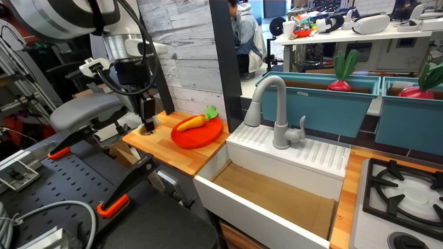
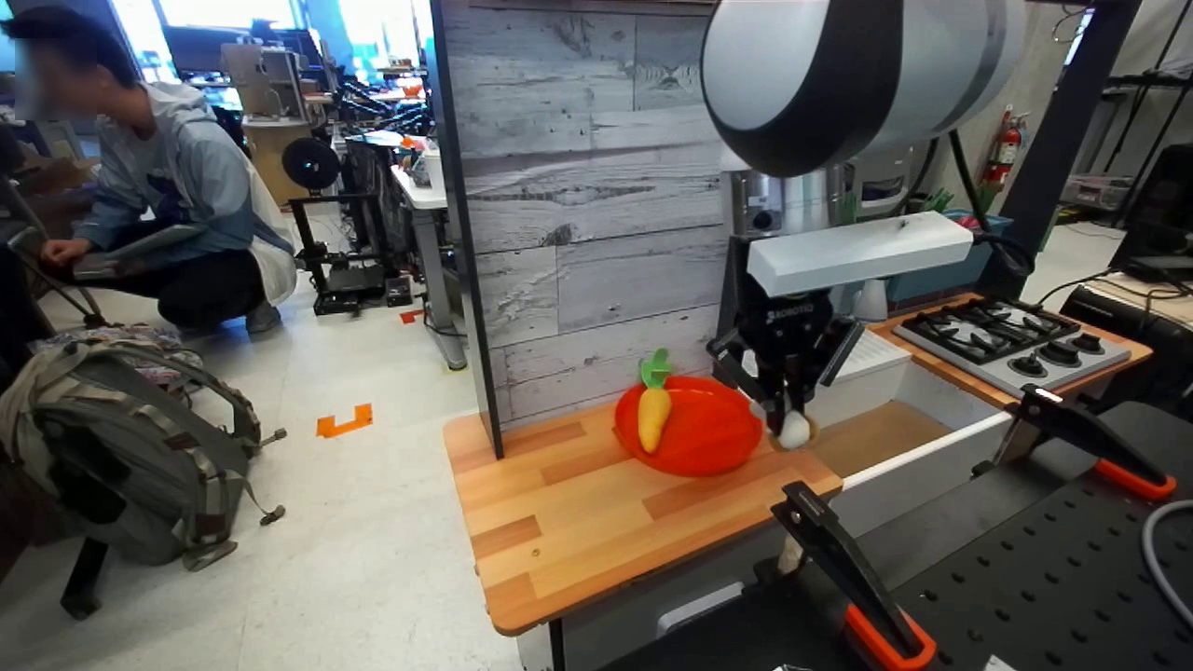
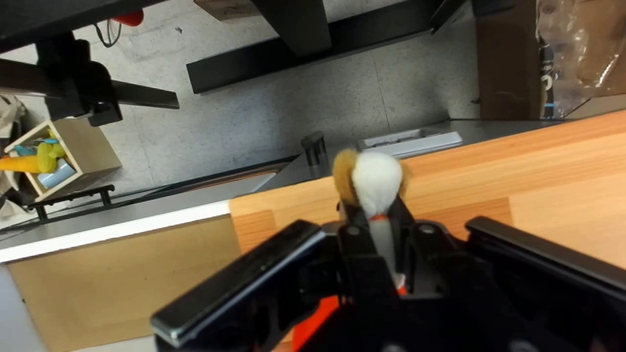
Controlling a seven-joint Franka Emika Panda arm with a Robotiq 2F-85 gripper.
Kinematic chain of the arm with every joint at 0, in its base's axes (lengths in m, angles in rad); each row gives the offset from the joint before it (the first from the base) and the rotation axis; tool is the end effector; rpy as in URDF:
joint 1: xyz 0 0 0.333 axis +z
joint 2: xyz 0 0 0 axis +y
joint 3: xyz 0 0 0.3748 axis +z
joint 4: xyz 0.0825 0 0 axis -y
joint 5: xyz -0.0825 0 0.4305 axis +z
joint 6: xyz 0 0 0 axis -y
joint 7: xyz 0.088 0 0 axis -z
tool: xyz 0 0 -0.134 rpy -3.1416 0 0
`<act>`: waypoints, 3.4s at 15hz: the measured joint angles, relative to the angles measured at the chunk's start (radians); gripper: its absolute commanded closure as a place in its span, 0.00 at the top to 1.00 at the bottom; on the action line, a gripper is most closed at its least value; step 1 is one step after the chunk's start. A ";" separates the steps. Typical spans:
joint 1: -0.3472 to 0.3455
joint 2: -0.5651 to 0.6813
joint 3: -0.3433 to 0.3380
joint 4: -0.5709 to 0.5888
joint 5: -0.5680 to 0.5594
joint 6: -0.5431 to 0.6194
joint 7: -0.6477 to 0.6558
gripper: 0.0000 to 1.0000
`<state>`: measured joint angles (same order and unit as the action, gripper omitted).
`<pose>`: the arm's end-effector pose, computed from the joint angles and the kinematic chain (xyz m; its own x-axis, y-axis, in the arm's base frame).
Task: Bring the bear toy closer to the sink
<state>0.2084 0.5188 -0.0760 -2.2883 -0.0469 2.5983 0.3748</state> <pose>0.5312 0.0672 0.0895 0.9642 -0.2003 -0.1739 -0.1801 -0.9756 0.1254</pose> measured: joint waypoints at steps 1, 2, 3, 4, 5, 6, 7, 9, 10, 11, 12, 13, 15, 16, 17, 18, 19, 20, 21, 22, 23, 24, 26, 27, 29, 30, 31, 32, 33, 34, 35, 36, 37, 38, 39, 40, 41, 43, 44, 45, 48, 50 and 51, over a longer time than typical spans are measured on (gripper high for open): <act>-0.024 0.000 -0.004 -0.001 0.004 0.010 -0.001 0.04; -0.048 0.000 -0.005 0.000 0.015 0.018 -0.004 0.04; -0.071 0.001 -0.005 0.002 0.033 0.026 -0.011 0.04; -0.091 0.003 -0.004 0.006 0.053 0.034 -0.020 0.04; -0.108 0.007 -0.003 0.011 0.068 0.037 -0.026 0.04; -0.121 0.013 -0.002 0.020 0.082 0.038 -0.030 0.04; -0.133 0.023 0.000 0.034 0.096 0.039 -0.032 0.04; -0.157 0.056 0.015 0.073 0.127 0.039 -0.048 0.04; -0.168 0.077 0.026 0.095 0.141 0.039 -0.061 0.04; -0.178 0.101 0.037 0.119 0.154 0.039 -0.072 0.04; -0.183 0.125 0.043 0.142 0.162 0.039 -0.075 0.04; -0.185 0.150 0.046 0.165 0.168 0.039 -0.075 0.04; -0.185 0.192 0.047 0.201 0.172 0.039 -0.075 0.04; -0.185 0.210 0.047 0.216 0.172 0.039 -0.075 0.04; -0.186 0.226 0.047 0.229 0.172 0.039 -0.075 0.04; -0.187 0.240 0.047 0.241 0.173 0.039 -0.075 0.04; -0.188 0.252 0.047 0.251 0.173 0.038 -0.075 0.04; -0.190 0.264 0.047 0.261 0.173 0.038 -0.075 0.04; -0.193 0.275 0.047 0.271 0.173 0.036 -0.075 0.04; -0.196 0.286 0.047 0.281 0.173 0.034 -0.075 0.04; -0.200 0.295 0.047 0.289 0.173 0.034 -0.076 0.04; -0.205 0.304 0.047 0.296 0.173 0.034 -0.076 0.04; -0.213 0.317 0.046 0.307 0.173 0.033 -0.076 0.04; -0.217 0.323 0.046 0.312 0.173 0.032 -0.077 0.04; -0.224 0.335 0.046 0.325 0.173 0.021 -0.079 0.04; -0.226 0.341 0.046 0.333 0.173 0.016 -0.079 0.04; -0.227 0.347 0.046 0.340 0.173 0.013 -0.080 0.04; -0.228 0.353 0.045 0.346 0.173 0.011 -0.081 0.40; -0.229 0.357 0.045 0.350 0.173 0.010 -0.081 0.41; -0.229 0.360 0.045 0.354 0.173 0.009 -0.082 0.47; -0.230 0.361 0.045 0.356 0.173 0.008 -0.083 0.55; -0.230 0.363 0.045 0.358 0.173 0.008 -0.083 0.63; -0.230 0.364 0.045 0.359 0.173 0.008 -0.084 0.69; -0.230 0.364 0.045 0.360 0.173 0.008 -0.084 0.77; -0.230 0.364 0.045 0.360 0.173 0.008 -0.084 0.84; -0.230 0.364 0.045 0.360 0.173 0.008 -0.084 0.91; -0.230 0.364 0.045 0.360 0.173 0.008 -0.084 0.98; -0.230 0.364 0.045 0.360 0.173 0.010 -0.085 1.00; -0.230 0.364 0.045 0.360 0.173 0.011 -0.085 1.00; -0.230 0.364 0.045 0.360 0.173 0.012 -0.087 1.00; -0.222 0.357 0.045 0.351 0.172 0.033 -0.089 1.00; -0.205 0.333 0.042 0.326 0.168 0.046 -0.090 1.00; -0.192 0.314 0.039 0.305 0.167 0.056 -0.090 1.00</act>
<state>0.0163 0.8328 -0.0375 -1.9837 0.1201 2.6540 0.2845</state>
